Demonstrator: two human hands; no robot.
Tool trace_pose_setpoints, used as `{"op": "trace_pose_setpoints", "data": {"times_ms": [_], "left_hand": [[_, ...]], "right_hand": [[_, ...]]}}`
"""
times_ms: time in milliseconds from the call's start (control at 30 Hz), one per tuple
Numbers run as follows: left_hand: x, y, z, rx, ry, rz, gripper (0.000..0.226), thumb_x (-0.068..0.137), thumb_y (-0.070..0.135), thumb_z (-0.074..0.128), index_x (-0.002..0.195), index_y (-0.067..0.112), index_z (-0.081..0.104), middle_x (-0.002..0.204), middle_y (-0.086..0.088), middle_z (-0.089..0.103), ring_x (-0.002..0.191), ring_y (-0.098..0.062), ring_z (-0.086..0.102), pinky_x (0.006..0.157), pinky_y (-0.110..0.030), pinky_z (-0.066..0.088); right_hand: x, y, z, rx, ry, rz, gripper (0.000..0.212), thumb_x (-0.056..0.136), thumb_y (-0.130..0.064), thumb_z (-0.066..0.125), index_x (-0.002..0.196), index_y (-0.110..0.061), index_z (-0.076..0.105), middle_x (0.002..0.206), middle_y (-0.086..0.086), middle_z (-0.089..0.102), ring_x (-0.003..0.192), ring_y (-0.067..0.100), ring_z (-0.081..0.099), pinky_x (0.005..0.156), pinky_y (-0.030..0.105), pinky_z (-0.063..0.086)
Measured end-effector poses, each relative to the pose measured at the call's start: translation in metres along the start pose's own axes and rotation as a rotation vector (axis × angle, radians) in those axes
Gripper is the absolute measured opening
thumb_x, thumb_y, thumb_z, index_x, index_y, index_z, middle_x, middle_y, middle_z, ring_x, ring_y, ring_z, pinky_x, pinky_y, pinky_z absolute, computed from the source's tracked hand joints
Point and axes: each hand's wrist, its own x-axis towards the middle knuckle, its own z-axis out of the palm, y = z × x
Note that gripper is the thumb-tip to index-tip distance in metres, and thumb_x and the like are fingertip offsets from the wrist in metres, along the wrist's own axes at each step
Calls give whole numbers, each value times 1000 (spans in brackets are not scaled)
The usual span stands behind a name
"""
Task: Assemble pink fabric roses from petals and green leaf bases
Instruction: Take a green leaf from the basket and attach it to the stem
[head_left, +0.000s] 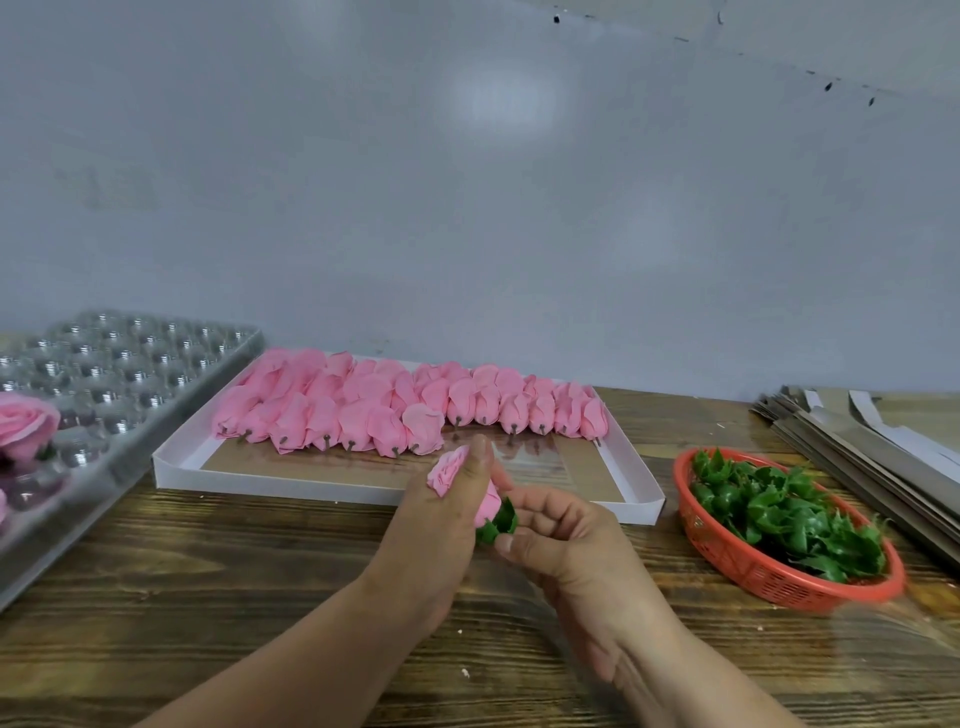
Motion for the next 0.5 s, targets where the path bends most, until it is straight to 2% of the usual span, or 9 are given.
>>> {"op": "trace_pose_setpoints", "data": {"times_ms": [100, 167, 233, 300, 367, 400, 500], "left_hand": [[2, -1, -3, 13, 16, -3, 53, 65, 72, 45, 69, 23, 65, 70, -3, 59, 70, -15, 56, 68, -31, 47], [2, -2, -3, 30, 32, 5, 53, 67, 72, 43, 74, 25, 68, 73, 0, 63, 72, -13, 60, 66, -26, 48], [1, -1, -2, 40, 43, 25, 50, 69, 69, 41, 78, 30, 72, 73, 10, 67, 70, -2, 63, 59, -14, 48], [0, 1, -1, 22, 68, 21, 48, 72, 65, 41, 82, 32, 74, 79, 11, 70, 71, 3, 64, 55, -8, 46], [1, 1, -1, 1, 95, 1, 47, 73, 63, 40, 84, 32, 74, 88, 5, 70, 80, -2, 65, 59, -12, 48], [2, 1, 0, -6, 104, -11, 47, 73, 63, 40, 84, 32, 74, 93, 1, 69, 86, -8, 65, 65, -17, 48], [2, 3, 1, -26, 111, -42, 46, 72, 64, 40, 81, 34, 74, 97, -4, 63, 92, -18, 60, 75, -30, 48]], "right_hand": [[1, 2, 0, 40, 55, 6, 36, 57, 12, 63, 91, 4, 70, 99, 27, 68, 84, 28, 68, 75, 33, 57], [2, 2, 1, 68, 66, 23, 40, 55, 10, 62, 94, 5, 70, 97, 28, 68, 84, 31, 68, 81, 39, 54], [1, 2, 2, 72, 52, 22, 36, 57, 14, 61, 90, 2, 72, 93, 24, 70, 81, 29, 70, 76, 37, 56], [0, 2, 4, 2, 53, -18, 39, 66, 23, 55, 88, -3, 74, 92, 20, 72, 81, 23, 71, 71, 27, 58], [-2, 4, 6, -174, 62, -99, 49, 73, 27, 51, 87, -14, 76, 87, 9, 74, 76, 12, 69, 67, 19, 54], [-2, 4, 8, -284, 61, -143, 54, 75, 26, 51, 84, -21, 76, 80, 0, 74, 67, 6, 65, 62, 16, 50], [-2, 6, 11, -511, 111, -209, 67, 76, 23, 52, 79, -41, 75, 51, -10, 57, 47, 4, 40, 51, 16, 37]]}}
